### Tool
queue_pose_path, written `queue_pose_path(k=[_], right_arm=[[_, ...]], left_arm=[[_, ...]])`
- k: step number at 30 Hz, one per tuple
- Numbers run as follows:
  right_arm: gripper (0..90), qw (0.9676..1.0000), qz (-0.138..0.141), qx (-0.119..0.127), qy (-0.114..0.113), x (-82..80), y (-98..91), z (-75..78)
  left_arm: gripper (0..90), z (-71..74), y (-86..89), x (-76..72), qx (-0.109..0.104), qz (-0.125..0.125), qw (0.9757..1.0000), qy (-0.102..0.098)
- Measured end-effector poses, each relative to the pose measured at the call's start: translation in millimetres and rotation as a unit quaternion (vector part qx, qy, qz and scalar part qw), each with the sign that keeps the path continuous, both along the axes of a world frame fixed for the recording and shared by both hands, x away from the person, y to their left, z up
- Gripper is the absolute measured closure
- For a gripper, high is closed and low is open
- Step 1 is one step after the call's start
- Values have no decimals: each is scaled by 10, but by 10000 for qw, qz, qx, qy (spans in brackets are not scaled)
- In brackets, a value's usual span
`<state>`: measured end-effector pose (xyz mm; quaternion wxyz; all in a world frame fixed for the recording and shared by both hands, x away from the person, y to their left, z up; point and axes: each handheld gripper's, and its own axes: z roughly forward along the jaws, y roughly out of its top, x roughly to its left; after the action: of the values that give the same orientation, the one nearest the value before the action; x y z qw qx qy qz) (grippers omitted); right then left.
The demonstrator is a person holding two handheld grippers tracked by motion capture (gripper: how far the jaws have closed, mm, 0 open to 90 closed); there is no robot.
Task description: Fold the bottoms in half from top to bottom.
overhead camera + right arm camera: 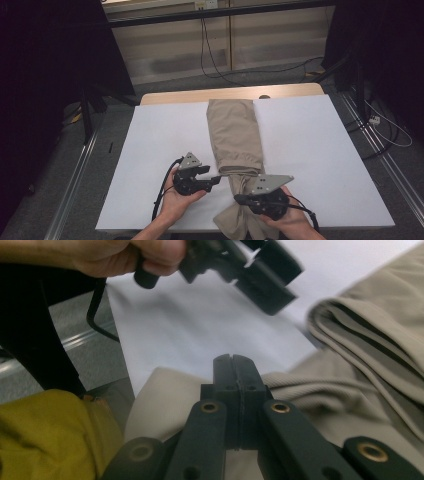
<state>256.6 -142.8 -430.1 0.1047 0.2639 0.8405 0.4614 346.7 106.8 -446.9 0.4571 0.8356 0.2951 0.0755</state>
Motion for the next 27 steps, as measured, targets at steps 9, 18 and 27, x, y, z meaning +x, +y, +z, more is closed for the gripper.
queue_pose_path(k=[9, 18, 27], right_arm=[[900, 9988, -481, 3, 65, -238, -494, -1], [803, 9938, -829, -601, 440, -261, -705, -170], [500, 9975, -189, -589, 328, -137, -290, -204]], left_arm=[[631, -27, -371, -295, 224, -925, 9955, 23], [638, -73, -452, -409, 467, -1132, 9925, -61], [614, -97, -452, -372, 500, -1083, 9928, -51]])
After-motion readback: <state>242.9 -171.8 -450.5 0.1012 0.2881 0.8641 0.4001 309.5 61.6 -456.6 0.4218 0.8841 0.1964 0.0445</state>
